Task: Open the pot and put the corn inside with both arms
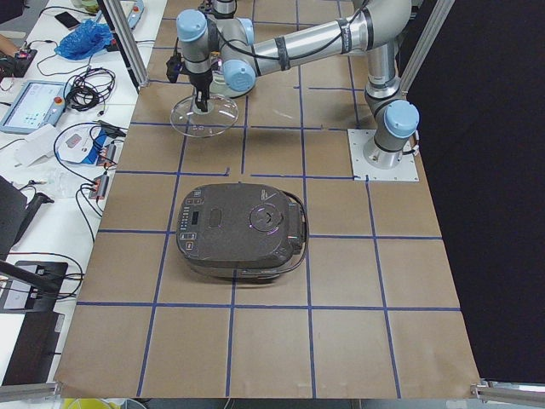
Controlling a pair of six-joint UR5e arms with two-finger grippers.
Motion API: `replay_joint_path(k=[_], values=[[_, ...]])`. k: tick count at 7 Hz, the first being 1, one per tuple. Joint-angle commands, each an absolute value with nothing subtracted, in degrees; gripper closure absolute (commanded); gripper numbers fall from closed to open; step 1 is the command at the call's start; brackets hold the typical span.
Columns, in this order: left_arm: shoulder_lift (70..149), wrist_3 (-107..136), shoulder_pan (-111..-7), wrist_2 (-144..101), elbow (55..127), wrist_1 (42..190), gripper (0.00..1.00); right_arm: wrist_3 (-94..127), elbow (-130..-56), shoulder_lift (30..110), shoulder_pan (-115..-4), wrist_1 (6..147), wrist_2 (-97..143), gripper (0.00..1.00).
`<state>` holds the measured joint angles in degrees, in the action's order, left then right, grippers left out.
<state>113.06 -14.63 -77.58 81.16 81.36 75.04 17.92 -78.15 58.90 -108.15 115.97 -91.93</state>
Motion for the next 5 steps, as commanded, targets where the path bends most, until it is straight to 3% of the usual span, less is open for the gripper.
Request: replay_joint_path(k=[1, 3, 5], values=[[116.17, -16.96, -75.85, 78.93, 84.36, 70.52, 0.87, 18.46, -81.19, 57.31, -108.81, 117.59, -92.46, 0.90], [118.99, -19.58, -75.50, 77.44, 86.12, 66.29, 0.87, 18.46, -81.74, 56.17, -108.81, 120.30, -94.30, 0.90], [119.53, -21.09, -75.41, 77.43, 87.44, 63.65, 0.87, 18.46, -81.74, 54.67, -108.81, 120.76, -93.60, 0.77]])
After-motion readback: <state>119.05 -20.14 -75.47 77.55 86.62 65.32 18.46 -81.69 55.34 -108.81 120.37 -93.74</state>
